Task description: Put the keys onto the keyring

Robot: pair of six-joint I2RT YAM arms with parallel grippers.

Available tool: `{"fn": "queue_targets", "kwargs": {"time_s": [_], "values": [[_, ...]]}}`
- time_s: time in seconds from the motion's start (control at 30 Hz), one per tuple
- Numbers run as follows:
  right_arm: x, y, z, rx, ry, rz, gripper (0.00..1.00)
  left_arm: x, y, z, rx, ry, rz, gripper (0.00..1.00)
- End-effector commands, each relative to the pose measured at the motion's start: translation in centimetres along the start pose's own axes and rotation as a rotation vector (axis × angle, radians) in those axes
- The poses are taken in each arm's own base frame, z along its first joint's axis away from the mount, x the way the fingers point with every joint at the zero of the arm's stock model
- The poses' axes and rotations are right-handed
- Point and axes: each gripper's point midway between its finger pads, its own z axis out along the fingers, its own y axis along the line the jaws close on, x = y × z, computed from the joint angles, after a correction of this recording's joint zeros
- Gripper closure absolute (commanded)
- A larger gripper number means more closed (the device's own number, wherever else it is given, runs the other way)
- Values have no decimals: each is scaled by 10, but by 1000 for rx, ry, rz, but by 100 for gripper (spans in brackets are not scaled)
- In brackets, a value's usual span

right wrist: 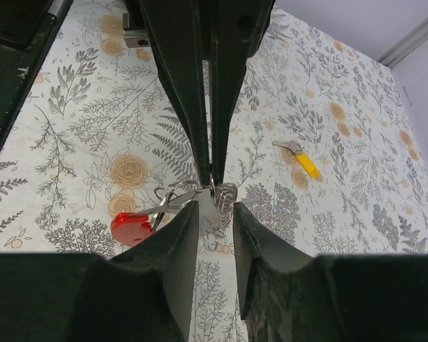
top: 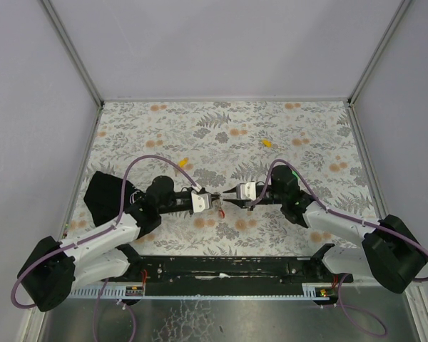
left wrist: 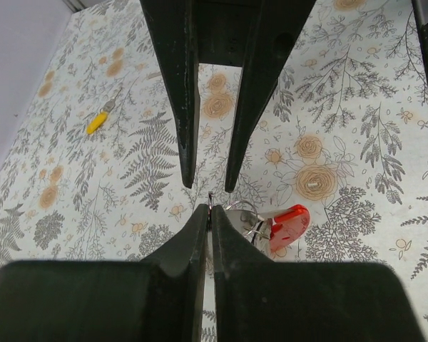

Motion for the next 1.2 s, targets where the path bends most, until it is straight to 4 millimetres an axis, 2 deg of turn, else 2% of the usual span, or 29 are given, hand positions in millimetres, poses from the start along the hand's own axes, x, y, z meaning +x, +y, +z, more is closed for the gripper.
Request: {"fn": "queue_targets", "kwargs": {"time_s": [0.0,0.43,0.73,0.9,1.17], "values": [[-19,-18,4,34,-11,-106,68,-8,8,1,-18,14,22,100],[-21,-17,14,7,-11,-126,74,-11,7,2,-10,4,26,100],[-17,-17,13,5,18,-134,85,-13,7,1,-15,-5,32,100],[-17,-19,12,22,26,-132,100,-8,7,0,-26,-1,32,90],[-21,-19,9,56,0,-109,100,-1,7,-2,-72,-15,37,80]]}}
